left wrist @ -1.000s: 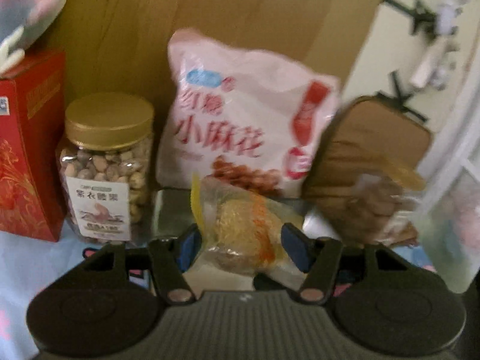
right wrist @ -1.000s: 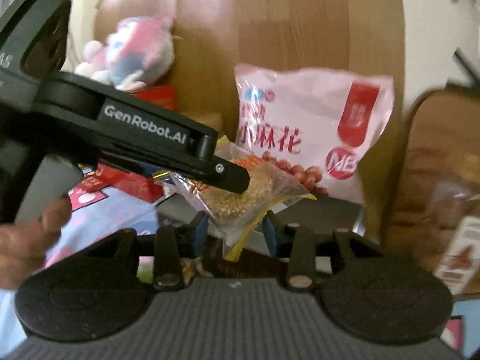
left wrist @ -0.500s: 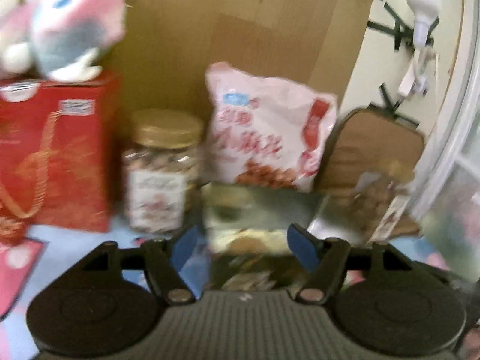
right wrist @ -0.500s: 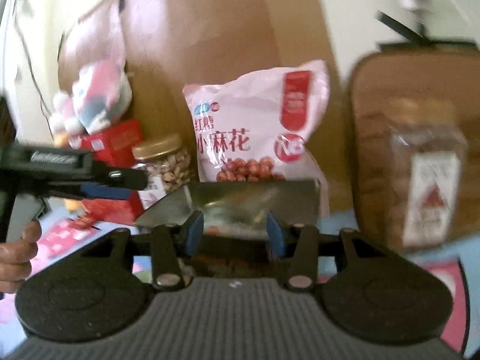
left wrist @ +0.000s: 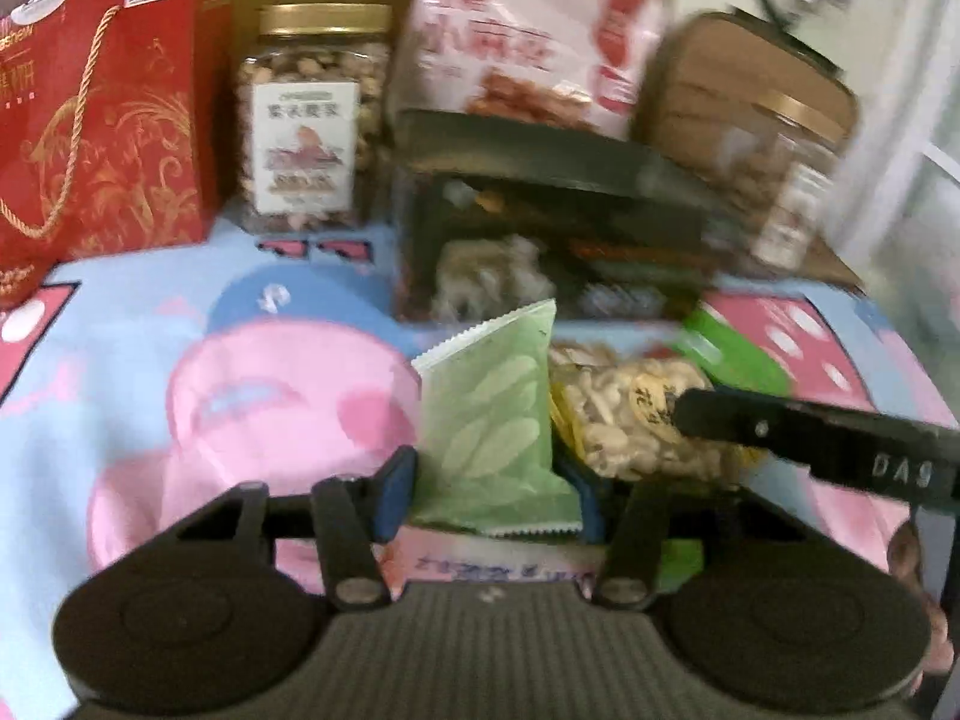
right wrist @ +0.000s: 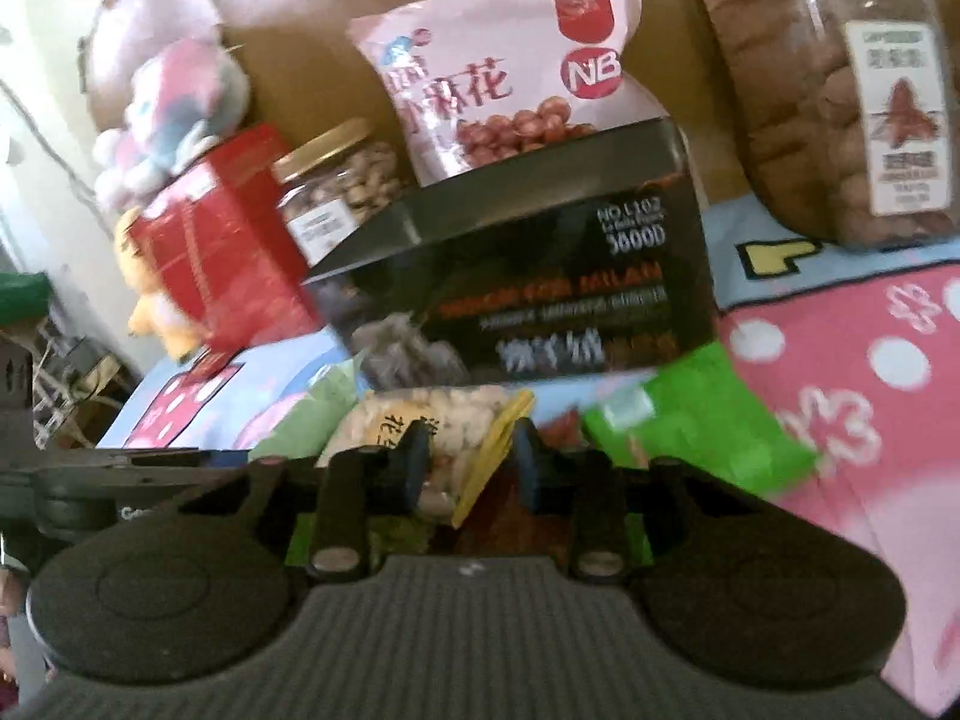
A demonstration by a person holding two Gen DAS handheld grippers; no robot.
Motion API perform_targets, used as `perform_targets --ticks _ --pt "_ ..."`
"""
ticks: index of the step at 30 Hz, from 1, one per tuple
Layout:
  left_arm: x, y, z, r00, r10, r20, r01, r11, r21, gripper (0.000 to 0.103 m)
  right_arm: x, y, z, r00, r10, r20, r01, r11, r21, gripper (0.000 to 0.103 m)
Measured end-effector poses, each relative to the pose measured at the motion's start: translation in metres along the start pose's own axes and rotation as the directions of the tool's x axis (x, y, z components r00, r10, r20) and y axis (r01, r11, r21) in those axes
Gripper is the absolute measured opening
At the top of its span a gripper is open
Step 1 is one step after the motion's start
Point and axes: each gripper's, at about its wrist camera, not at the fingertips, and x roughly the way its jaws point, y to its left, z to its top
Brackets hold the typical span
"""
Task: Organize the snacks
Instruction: 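Move the left gripper to the yellow-labelled nut bag and grasp it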
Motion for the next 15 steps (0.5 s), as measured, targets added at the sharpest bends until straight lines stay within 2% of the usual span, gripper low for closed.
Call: perform_targets --ticks 2,4,7,9,12,13,15 --pt "-0.021 -0.006 -0.012 1.0 -0.026 0.01 0.025 0.999 0.044 0.059 -0.027 0.005 -0.016 0.999 0.025 0.026 -0.025 1.0 -0.004 0.032" --pt "-0.044 -0.007 -0.022 0.998 -0.036 0.056 0.033 0.997 0.063 0.07 -0.052 0.005 -0.027 0.998 0.031 0.056 -0.031 0.999 -0.011 0.034" --pt "-0.075 -0.006 -0.02 0.991 -0.01 0.132 0.006 0.999 0.031 0.071 -0.089 -0.003 -0.045 0.992 0.007 0.129 -0.009 1.0 0.011 0.036" --pt "-0.085 -0.01 -0.013 0.987 -0.079 0.139 0.081 0.997 -0.008 0.071 -0.099 -0.004 -0.049 0.987 -0.03 0.158 0.026 0.999 0.025 0.04" --pt "-0.079 -0.028 -0.004 0.978 -0.184 0.097 0.185 0.983 0.0 0.071 -0.097 -0.004 -0.05 0.988 -0.021 0.15 0.021 1.0 0.005 0.04" --pt "-0.073 -0.036 -0.004 0.979 -0.187 0.079 0.187 0.982 0.013 0.071 -0.095 -0.002 -0.052 0.99 -0.006 0.14 0.007 1.0 -0.006 0.041" --pt "-0.055 -0.049 -0.006 0.988 -0.15 0.04 0.149 0.988 0.037 0.071 -0.092 0.004 -0.058 0.993 0.028 0.114 -0.022 0.998 -0.053 0.047"
